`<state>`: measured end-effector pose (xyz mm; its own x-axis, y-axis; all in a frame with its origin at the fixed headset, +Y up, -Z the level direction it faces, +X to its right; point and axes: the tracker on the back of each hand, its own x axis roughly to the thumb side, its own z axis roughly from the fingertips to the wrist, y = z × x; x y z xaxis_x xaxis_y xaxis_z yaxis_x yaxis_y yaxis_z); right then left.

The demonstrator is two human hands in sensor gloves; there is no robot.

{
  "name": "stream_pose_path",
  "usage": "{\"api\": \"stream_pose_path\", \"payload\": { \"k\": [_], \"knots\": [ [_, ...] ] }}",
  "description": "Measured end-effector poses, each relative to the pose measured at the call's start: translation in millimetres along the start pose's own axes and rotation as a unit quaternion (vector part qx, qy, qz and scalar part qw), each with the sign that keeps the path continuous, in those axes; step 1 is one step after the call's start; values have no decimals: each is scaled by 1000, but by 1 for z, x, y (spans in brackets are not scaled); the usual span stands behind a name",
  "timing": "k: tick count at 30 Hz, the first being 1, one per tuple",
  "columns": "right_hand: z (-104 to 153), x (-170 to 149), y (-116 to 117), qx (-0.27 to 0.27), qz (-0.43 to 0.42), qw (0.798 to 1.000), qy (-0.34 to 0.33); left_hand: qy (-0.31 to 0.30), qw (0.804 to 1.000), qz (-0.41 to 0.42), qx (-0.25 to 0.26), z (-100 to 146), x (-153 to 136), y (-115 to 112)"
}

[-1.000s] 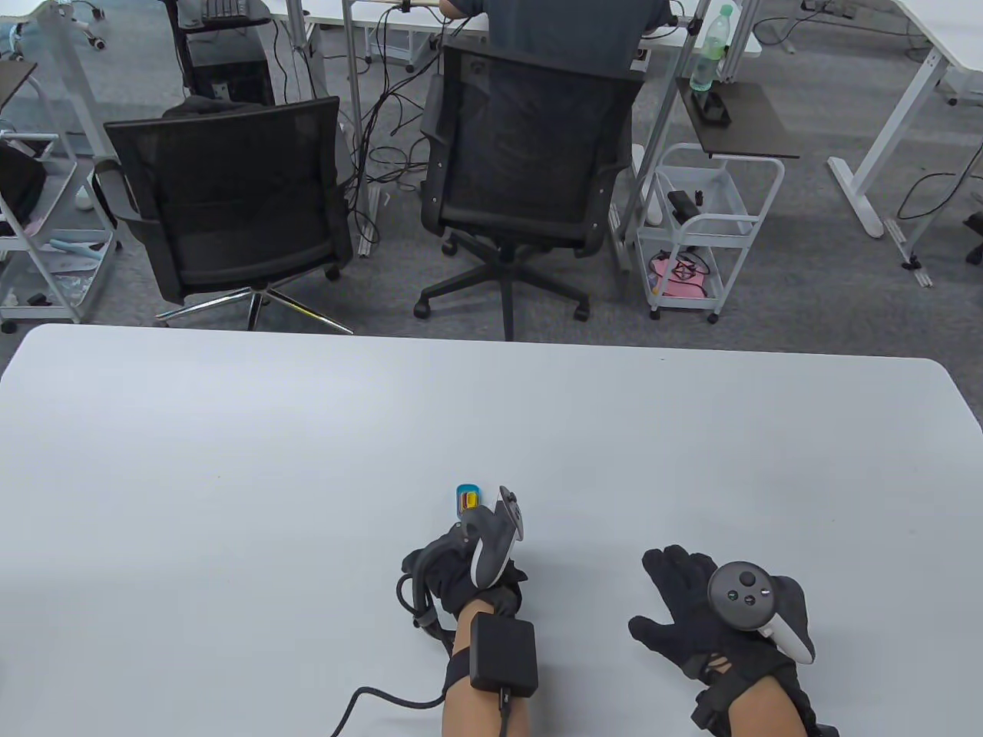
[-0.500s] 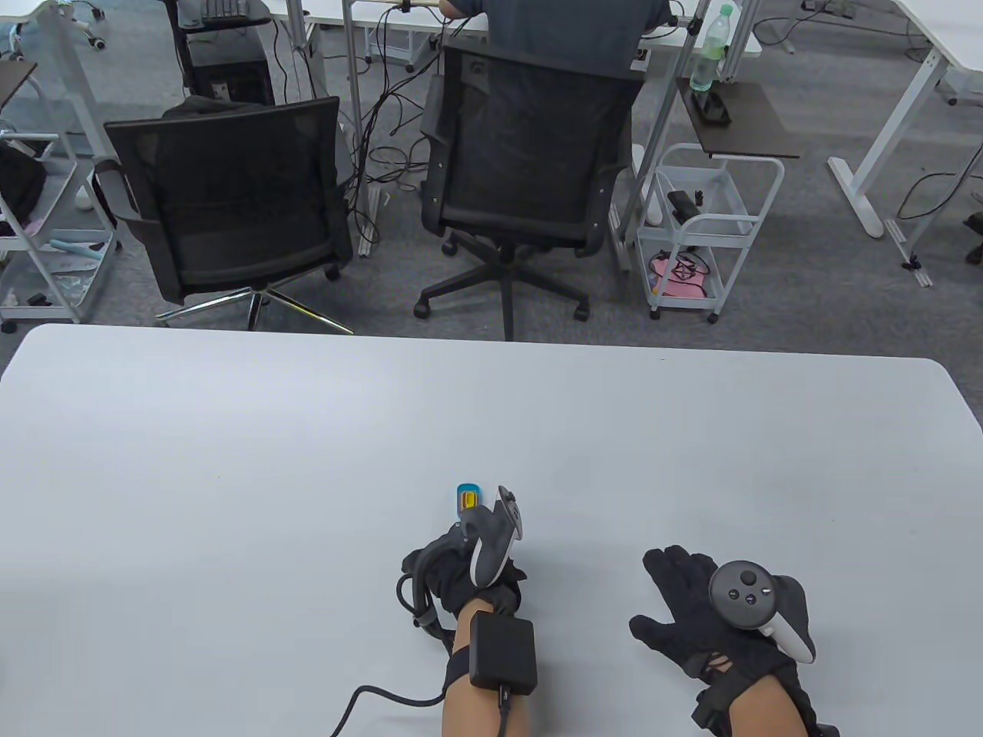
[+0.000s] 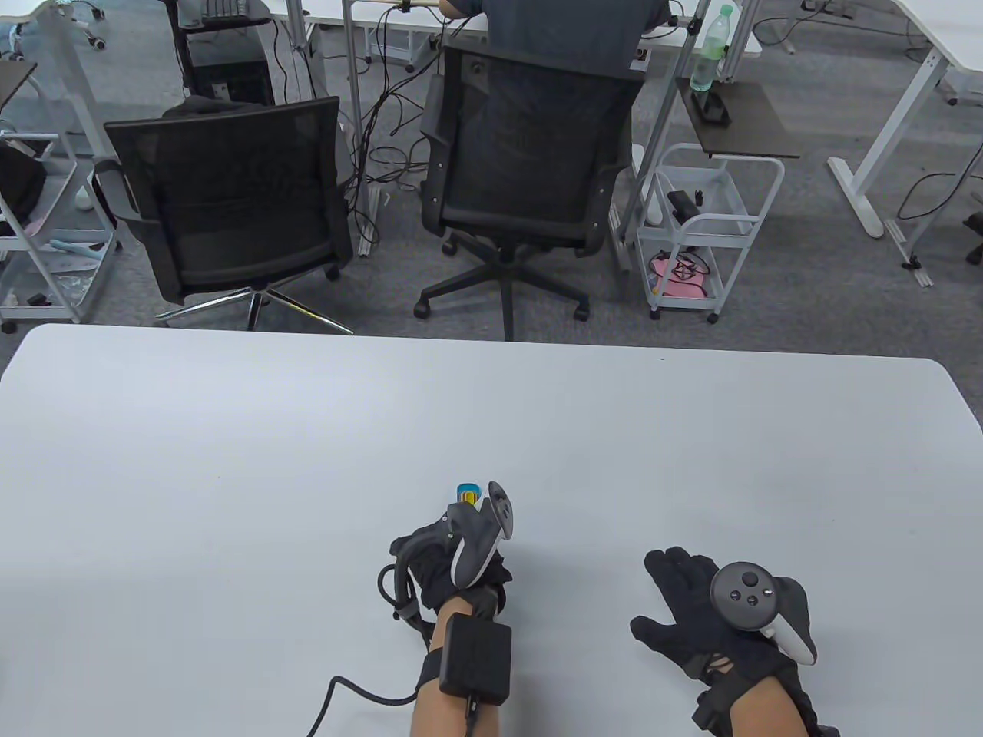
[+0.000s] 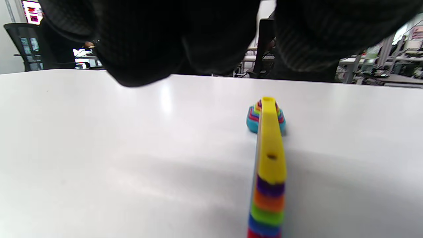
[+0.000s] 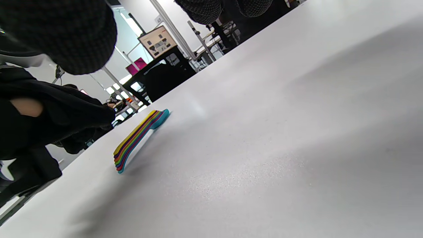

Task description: Nest measuring spoons

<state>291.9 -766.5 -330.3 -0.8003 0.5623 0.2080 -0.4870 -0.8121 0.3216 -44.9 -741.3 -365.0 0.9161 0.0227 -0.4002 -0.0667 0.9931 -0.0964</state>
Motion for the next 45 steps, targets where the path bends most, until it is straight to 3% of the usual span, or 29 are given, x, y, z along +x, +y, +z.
{"api": "stream_pose_path", "payload": {
  "k": [5,10,18,25,33,36,45],
  "knots": [
    [0,0,2,2,3,1000,2,-46,998,19,39,5,-37,26],
    [0,0,2,-2,6,1000,2,-89,996,14,29,9,-83,38],
    [-1,-2,3,-6,23,1000,11,-126,990,33,48,1,-136,27],
    [-3,1,9,-2,50,998,23,-152,988,28,26,-2,-178,7],
    [-6,10,20,7,109,993,34,-169,985,-19,-14,-6,-201,-21],
    [-9,13,25,16,120,992,35,-165,986,-29,0,-6,-205,-20],
    [-12,18,33,26,153,987,41,-170,985,-2,-27,-5,-206,-23]
  ]
}}
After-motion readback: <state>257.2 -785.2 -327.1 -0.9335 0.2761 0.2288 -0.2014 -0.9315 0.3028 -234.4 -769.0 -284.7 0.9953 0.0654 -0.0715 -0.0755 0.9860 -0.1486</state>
